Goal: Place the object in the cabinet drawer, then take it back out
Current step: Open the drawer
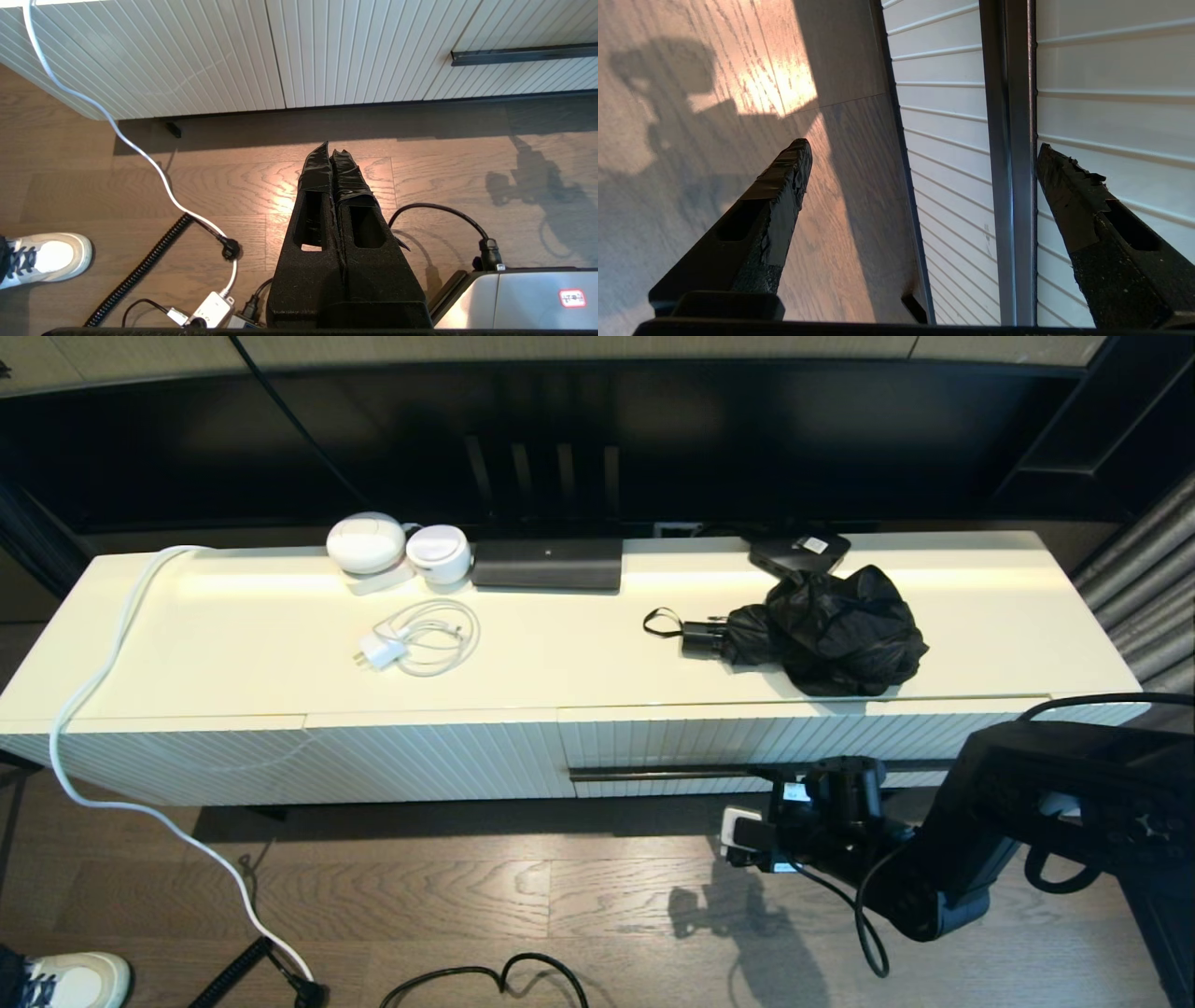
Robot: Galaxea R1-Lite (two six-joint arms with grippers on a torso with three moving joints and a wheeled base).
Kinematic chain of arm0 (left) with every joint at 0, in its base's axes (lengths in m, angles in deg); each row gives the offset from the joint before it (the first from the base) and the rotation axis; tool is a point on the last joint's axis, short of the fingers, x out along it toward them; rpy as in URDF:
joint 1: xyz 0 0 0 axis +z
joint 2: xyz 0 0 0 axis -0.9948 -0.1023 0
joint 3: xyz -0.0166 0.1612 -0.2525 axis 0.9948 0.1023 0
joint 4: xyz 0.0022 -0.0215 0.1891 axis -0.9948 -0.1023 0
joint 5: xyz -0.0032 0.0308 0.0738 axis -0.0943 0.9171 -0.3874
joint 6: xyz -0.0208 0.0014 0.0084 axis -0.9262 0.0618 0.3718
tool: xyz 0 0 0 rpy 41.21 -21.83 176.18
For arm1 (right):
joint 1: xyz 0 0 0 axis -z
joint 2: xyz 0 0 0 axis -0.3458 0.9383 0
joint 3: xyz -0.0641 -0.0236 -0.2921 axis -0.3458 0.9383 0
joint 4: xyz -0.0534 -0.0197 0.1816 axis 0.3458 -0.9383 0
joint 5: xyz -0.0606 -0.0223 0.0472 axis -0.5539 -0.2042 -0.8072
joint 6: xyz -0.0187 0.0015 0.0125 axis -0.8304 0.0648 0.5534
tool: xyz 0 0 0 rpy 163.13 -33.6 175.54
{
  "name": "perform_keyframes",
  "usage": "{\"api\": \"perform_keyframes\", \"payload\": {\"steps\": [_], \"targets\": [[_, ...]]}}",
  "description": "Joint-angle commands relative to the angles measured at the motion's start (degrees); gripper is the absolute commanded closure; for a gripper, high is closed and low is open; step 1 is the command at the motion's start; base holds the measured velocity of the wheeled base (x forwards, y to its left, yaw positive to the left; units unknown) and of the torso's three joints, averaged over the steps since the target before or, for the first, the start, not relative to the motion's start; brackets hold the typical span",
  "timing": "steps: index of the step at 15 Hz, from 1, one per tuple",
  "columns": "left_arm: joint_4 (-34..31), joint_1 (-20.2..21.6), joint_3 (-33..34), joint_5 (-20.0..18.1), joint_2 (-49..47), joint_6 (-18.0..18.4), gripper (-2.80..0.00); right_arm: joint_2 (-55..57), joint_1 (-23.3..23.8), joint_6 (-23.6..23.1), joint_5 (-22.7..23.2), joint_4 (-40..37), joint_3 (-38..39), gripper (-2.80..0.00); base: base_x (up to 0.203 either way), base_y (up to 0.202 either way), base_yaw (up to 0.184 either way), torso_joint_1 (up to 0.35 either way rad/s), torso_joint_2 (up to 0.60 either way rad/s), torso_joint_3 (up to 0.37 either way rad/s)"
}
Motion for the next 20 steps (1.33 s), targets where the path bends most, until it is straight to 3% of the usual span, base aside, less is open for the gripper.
{"api": "perform_keyframes", "payload": {"steps": [1,8,20], "targets": [[0.0,0.0,0.0,0.0,0.1,0.0,0.00,1.2,0.2,-0.4,0.0,0.4,-1.4,-2.80,0.000,0.000,0.000,0.000,0.00,0.000],[0.0,0.0,0.0,0.0,0.1,0.0,0.00,2.9,0.9,-0.5,0.1,0.3,-5.5,-2.80,0.000,0.000,0.000,0.000,0.00,0.000],[0.0,0.0,0.0,0.0,0.1,0.0,0.00,3.3,0.7,-0.6,-0.4,-1.3,-3.7,-2.80,0.000,0.000,0.000,0.000,0.00,0.000]]}}
